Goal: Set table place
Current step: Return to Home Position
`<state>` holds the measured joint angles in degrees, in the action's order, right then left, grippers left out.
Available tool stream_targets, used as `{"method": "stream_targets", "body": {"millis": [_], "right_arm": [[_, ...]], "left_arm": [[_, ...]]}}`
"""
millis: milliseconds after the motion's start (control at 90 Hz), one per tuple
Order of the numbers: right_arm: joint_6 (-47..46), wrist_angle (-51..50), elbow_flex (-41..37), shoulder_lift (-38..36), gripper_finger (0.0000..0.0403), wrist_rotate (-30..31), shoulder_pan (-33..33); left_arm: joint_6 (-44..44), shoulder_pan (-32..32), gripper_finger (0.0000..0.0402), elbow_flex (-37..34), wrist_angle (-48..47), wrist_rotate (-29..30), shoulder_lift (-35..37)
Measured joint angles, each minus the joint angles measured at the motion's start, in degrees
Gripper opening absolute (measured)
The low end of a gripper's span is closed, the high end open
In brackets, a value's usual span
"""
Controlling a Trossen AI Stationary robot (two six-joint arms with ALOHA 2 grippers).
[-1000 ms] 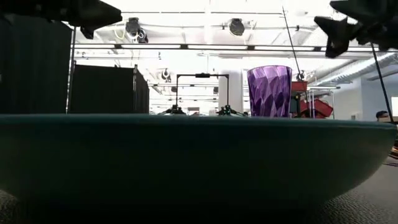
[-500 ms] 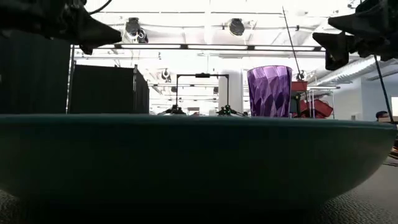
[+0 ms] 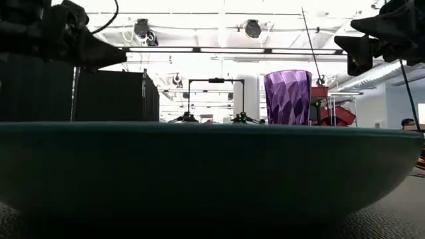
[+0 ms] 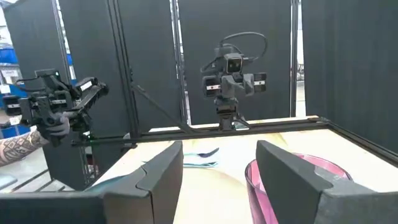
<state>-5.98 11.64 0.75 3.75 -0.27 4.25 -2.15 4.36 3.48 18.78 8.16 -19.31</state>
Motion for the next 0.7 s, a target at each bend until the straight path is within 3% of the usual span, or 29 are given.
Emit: {"method": "stream_targets", "body": {"millis": [56, 200, 456, 700], "right_arm": [[-0.37, 0.0, 0.0, 0.0, 0.0187, 0.0, 0.0], [-1.61, -0.5, 0.0, 0.0, 0.0187, 0.0, 0.0], [-2.32, -6.34, 0.02, 0.09, 0.0187, 0.02, 0.0], [1.36, -8.56, 0.02, 0.09, 0.0187, 0.24, 0.0]], "left_arm": [[0.02, 0.0, 0.0086, -2.76, 6.53, 0.06, 0.0], [0.97, -0.04, 0.0086, -3.01, 5.59, 0.44, 0.07], [0.61, -0.04, 0.0086, -3.01, -8.38, -1.97, -0.15], [-0.53, -0.04, 0.0086, -3.01, -14.84, -1.3, -0.17]]}}
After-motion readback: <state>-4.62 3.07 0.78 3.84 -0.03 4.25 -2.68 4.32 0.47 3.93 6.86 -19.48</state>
